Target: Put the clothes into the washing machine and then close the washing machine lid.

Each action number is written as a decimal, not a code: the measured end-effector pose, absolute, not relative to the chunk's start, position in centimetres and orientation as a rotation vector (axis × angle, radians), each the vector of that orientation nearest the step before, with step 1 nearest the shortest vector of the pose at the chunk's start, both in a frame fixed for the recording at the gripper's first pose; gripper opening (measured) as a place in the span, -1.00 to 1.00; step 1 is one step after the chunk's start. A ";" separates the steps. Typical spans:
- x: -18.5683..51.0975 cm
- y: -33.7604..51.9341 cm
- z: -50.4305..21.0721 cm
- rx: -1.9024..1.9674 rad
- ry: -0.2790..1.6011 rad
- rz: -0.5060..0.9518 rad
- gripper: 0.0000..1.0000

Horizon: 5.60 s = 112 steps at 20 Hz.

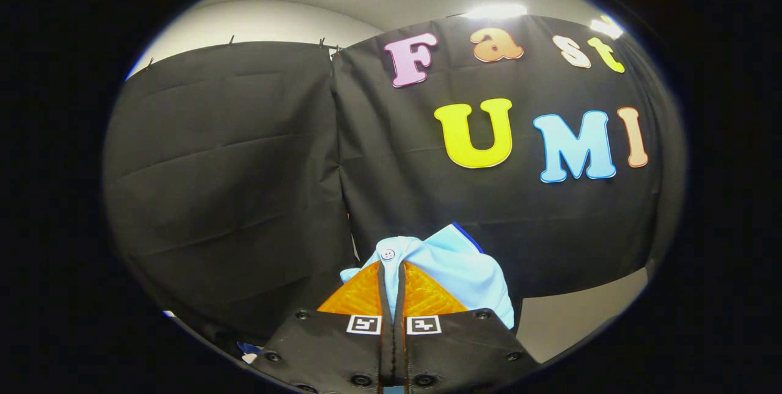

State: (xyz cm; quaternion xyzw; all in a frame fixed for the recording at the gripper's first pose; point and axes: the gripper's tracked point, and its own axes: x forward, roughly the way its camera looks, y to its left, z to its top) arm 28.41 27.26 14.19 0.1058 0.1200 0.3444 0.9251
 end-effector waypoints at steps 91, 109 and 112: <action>46.7 38.5 -2.6 0.187 0.543 0.386 0.97; 48.4 42.1 -11.5 0.092 0.734 0.365 0.97; 48.4 42.1 -11.4 0.089 0.726 0.354 0.97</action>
